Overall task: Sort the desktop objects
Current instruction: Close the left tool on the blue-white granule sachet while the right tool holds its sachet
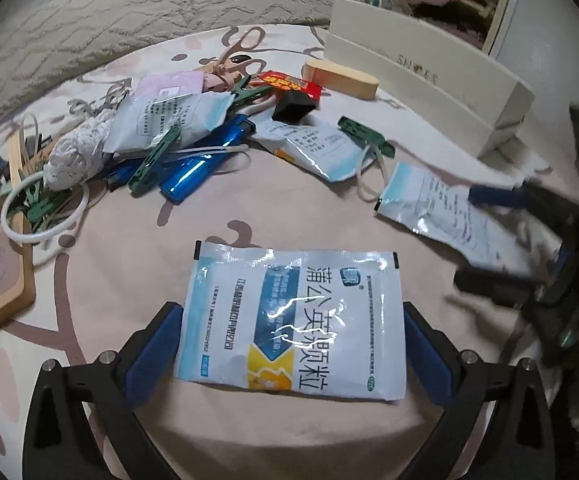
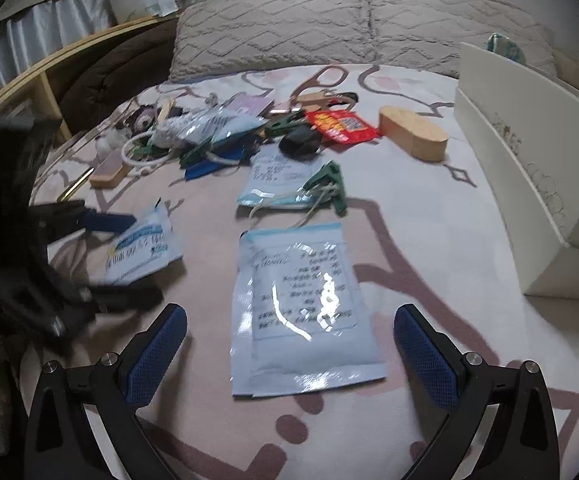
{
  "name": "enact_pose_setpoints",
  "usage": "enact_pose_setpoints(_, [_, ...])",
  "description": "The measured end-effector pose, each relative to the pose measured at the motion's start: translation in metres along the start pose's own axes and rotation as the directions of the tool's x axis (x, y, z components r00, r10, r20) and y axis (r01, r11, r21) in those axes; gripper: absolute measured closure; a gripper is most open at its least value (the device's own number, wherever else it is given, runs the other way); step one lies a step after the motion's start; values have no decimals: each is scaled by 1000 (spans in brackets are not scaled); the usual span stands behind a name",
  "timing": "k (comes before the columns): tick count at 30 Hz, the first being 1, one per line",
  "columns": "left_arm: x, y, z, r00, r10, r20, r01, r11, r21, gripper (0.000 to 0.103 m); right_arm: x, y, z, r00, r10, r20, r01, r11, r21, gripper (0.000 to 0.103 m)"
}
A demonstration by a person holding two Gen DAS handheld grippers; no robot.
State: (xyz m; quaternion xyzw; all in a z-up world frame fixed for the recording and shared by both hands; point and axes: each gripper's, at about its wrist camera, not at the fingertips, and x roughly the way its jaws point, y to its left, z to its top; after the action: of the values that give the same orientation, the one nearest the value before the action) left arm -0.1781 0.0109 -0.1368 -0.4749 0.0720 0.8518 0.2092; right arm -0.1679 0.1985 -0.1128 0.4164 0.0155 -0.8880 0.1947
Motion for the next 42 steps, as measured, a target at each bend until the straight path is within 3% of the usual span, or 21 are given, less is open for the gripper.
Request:
enact_pose_setpoints(7, [0, 8, 0, 999, -38, 4, 38, 998, -42, 0, 14, 7, 8, 998, -44, -55, 39, 996, -79, 0])
enact_pose_setpoints(16, [-4, 15, 1, 996, -90, 26, 92, 990, -109, 0, 19, 0, 7, 998, -11, -56, 9, 999, -39, 0])
enact_pose_setpoints(19, [-3, 12, 1, 997, -74, 21, 75, 992, -97, 0, 18, 4, 6, 999, -33, -43, 31, 998, -55, 6])
enact_pose_setpoints(24, [-2, 10, 1, 999, -51, 17, 52, 995, -84, 0, 13, 0, 4, 1000, -30, -1, 30, 999, -36, 35])
enact_pose_setpoints(31, [-4, 2, -1, 999, 35, 24, -34, 997, -68, 6, 10, -3, 3, 1000, -11, 16, 11, 1000, -14, 36])
enact_pose_setpoints(42, [-12, 6, -4, 996, 66, 55, -59, 991, -119, 19, 8, -2, 2, 999, -25, 28, 25, 999, -23, 38])
